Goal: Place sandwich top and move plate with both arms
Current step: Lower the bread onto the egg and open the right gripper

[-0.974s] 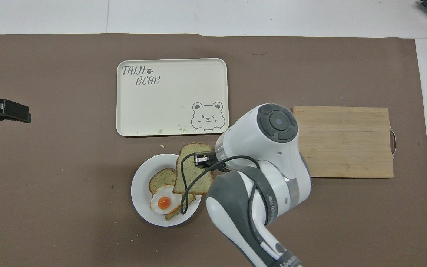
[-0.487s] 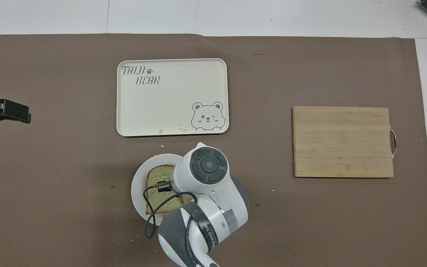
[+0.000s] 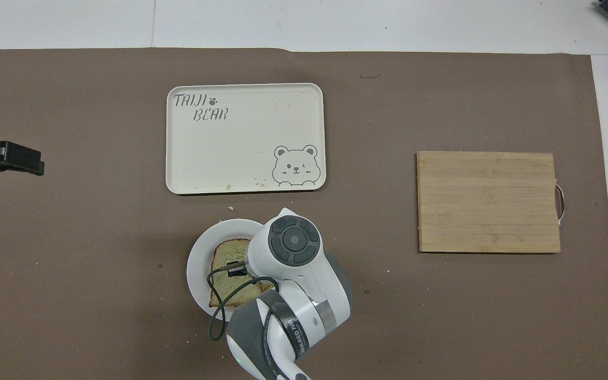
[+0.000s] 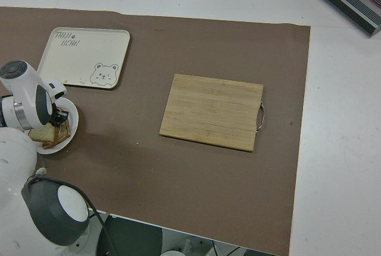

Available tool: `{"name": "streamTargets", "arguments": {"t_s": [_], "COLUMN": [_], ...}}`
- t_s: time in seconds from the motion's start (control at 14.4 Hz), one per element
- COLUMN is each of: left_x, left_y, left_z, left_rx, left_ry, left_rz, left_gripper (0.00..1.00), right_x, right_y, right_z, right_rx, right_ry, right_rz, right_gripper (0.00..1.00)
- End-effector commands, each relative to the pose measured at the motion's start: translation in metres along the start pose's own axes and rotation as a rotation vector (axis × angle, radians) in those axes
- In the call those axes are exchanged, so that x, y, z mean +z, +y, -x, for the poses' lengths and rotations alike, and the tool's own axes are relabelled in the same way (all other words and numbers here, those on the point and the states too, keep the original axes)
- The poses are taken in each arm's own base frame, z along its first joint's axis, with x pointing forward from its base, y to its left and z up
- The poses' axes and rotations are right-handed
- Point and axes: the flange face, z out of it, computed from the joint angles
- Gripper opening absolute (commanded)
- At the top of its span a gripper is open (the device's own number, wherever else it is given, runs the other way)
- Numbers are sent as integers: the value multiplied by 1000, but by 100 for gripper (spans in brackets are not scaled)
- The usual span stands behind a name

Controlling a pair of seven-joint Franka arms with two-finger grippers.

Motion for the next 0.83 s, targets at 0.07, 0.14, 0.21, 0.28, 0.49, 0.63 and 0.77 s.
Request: {"name": "streamTargets", "arguments": {"t_s": [0.07, 0.14, 0.21, 0.28, 0.49, 0.63, 0.77], "left_x": [-2, -2, -2, -2, -2, -2, -2], "left_y": [-2, -2, -2, -2, -2, -2, -2], "left_z": [0, 0, 0, 0, 0, 0, 0], "left_rx": [7, 7, 7, 7, 7, 7, 7], "left_ry": [-8, -8, -8, -8, -8, -8, -8], "left_rz": [7, 7, 7, 7, 7, 7, 7], "left_gripper": [100, 100, 100, 100, 100, 100, 100], "right_x": [-9, -9, -11, -15, -46, -81, -120], "right_y": [8, 8, 7, 9, 32, 53, 82], "right_z": [-4, -5, -5, -9, -32, -40, -47], "right_rx": [6, -5, -17, -29, 0, 13, 30], "right_ry": [21, 25, 33, 48, 100, 143, 172], "right_rz": [2, 6, 17, 31, 33, 41, 75], "right_gripper": [34, 99, 100, 100, 100, 100, 100]}}
